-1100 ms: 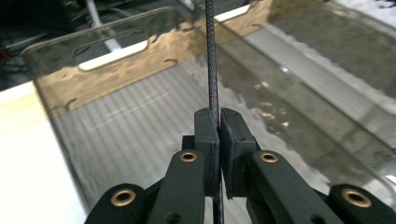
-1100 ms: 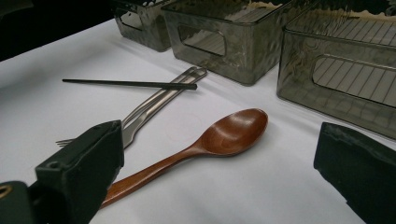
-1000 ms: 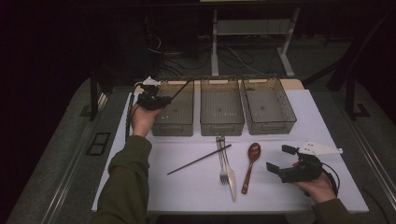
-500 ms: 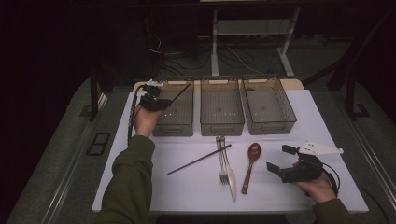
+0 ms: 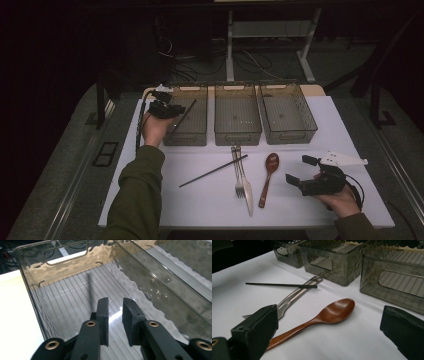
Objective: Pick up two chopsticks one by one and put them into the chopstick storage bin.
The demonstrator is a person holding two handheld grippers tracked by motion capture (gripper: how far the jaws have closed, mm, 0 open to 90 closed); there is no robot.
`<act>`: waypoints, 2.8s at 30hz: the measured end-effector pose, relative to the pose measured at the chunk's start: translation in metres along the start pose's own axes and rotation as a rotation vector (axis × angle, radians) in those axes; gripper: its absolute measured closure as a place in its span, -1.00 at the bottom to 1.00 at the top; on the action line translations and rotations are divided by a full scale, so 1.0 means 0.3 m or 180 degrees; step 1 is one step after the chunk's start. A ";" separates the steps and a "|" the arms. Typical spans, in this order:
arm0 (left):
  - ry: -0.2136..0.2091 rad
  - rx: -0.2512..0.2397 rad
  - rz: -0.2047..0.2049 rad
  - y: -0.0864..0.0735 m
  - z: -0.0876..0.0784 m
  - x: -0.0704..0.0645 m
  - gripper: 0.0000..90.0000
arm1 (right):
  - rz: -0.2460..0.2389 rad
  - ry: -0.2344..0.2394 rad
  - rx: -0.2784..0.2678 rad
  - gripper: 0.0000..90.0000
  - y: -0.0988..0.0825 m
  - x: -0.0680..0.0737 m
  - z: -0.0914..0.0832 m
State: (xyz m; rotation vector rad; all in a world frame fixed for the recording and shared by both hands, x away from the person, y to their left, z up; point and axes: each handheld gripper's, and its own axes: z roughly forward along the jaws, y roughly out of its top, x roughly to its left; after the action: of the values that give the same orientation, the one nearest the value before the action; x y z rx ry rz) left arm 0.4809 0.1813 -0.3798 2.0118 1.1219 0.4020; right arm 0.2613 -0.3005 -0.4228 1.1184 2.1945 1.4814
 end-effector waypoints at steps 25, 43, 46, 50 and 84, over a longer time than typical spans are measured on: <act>-0.0523 -0.0459 0.0343 0.002 -0.169 -0.121 0.12 | -0.0007 -0.0029 0.0008 -0.97 -0.002 0.001 -0.001; -0.0778 -0.0565 0.0734 -0.062 -0.236 -0.260 -0.07 | -0.0051 0.0037 0.0153 -0.97 -0.024 0.000 0.015; -0.0822 -0.0564 0.0759 -0.081 -0.240 -0.279 -0.08 | -0.0028 0.0040 0.0178 -0.97 -0.026 -0.003 0.017; -0.0880 -0.0581 0.0795 -0.104 -0.246 -0.310 -0.09 | -0.0021 0.0044 0.0174 -0.98 -0.027 0.001 0.016; -0.1355 -0.0355 0.1133 -0.315 -0.187 -0.524 -0.21 | 0.0014 0.0002 0.0092 -0.97 -0.023 -0.001 0.004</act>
State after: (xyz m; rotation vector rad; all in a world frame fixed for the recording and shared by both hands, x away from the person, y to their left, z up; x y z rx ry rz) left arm 0.3051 0.1075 -0.4006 2.0694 0.4731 0.1913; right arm 0.2591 -0.3013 -0.4293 1.1325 2.2221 1.4565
